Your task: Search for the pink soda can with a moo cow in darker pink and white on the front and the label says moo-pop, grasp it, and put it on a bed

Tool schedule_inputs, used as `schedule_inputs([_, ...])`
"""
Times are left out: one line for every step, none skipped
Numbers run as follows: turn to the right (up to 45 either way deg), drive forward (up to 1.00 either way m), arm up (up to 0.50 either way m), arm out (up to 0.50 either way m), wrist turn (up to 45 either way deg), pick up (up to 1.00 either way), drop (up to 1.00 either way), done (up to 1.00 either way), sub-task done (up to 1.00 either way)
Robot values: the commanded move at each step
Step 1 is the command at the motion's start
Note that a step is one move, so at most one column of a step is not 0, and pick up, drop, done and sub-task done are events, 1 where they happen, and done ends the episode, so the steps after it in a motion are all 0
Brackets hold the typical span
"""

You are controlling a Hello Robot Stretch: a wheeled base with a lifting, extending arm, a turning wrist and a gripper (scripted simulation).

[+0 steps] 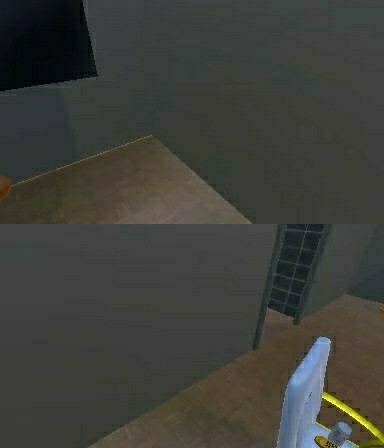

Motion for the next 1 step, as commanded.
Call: schedule_inputs([45.0,0.0,0.0,0.0,0.0,0.0,0.0,0.0,0.0])
